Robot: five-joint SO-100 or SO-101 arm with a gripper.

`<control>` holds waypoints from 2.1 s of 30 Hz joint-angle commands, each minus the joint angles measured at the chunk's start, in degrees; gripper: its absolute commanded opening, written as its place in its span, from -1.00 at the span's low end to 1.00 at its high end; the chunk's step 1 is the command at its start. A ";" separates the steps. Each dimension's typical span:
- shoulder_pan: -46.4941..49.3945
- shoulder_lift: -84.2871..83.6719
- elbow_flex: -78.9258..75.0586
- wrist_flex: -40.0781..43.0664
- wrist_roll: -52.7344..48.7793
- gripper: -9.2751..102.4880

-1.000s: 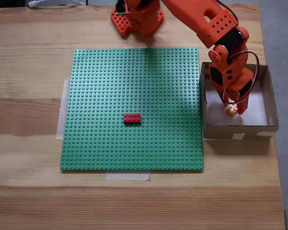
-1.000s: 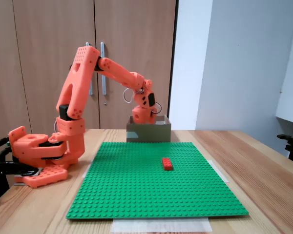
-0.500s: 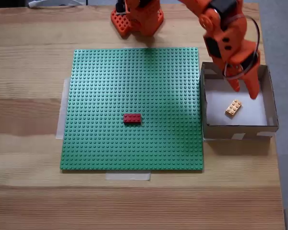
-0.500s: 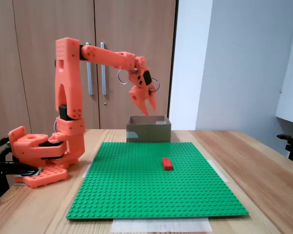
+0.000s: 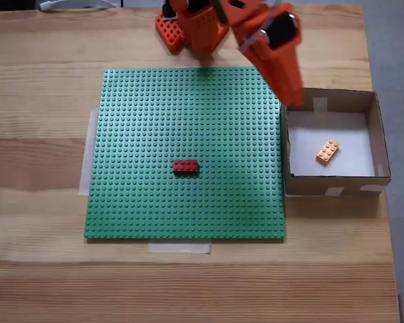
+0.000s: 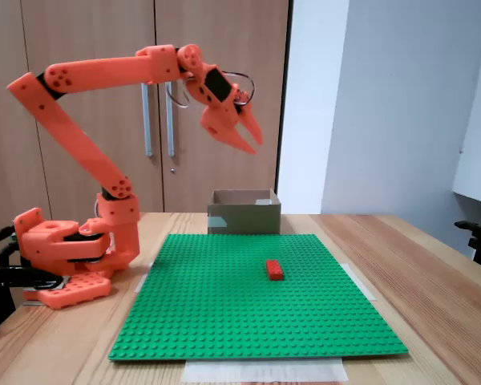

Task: Pick the yellow lego block and put it in the box.

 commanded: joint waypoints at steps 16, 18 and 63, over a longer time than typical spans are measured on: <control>27.60 34.72 22.24 -8.70 12.48 -0.85; 30.41 37.88 26.28 -11.25 13.10 -0.85; 30.76 55.90 66.62 -12.83 3.96 -0.85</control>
